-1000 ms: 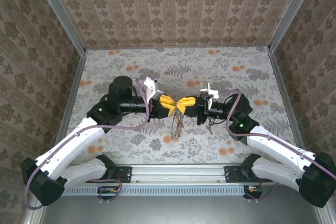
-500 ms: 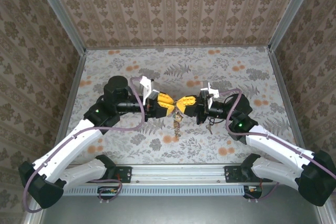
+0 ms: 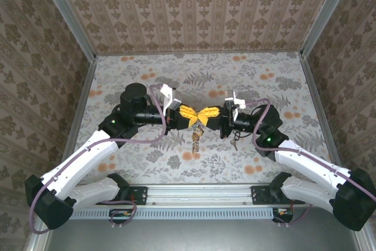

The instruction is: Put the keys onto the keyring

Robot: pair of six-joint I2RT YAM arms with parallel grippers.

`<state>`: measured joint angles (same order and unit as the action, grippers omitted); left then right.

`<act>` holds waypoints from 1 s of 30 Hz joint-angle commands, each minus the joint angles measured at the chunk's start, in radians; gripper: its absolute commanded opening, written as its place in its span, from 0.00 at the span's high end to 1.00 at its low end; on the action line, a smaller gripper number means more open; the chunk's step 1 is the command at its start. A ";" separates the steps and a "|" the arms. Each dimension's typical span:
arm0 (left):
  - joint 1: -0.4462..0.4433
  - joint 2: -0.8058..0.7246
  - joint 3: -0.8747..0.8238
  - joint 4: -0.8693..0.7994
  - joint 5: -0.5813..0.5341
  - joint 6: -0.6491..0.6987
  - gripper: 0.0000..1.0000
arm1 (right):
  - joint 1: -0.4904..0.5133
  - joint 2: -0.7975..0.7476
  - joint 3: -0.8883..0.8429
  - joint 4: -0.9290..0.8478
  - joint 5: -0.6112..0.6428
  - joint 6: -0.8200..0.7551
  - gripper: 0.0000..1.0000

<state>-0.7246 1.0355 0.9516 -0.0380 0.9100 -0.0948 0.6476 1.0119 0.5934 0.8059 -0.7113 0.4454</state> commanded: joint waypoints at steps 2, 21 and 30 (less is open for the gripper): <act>0.003 0.025 0.023 0.079 0.036 -0.029 0.87 | 0.000 0.006 0.002 0.101 -0.020 0.020 1.00; 0.024 0.005 0.006 0.096 0.032 -0.044 0.89 | -0.002 0.001 -0.010 0.096 -0.027 0.010 1.00; 0.041 -0.012 0.014 0.052 0.035 -0.023 0.88 | -0.002 -0.009 -0.006 0.079 -0.030 0.004 1.00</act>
<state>-0.6918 1.0382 0.9512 0.0235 0.9432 -0.1280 0.6388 1.0229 0.5922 0.8425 -0.7116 0.4492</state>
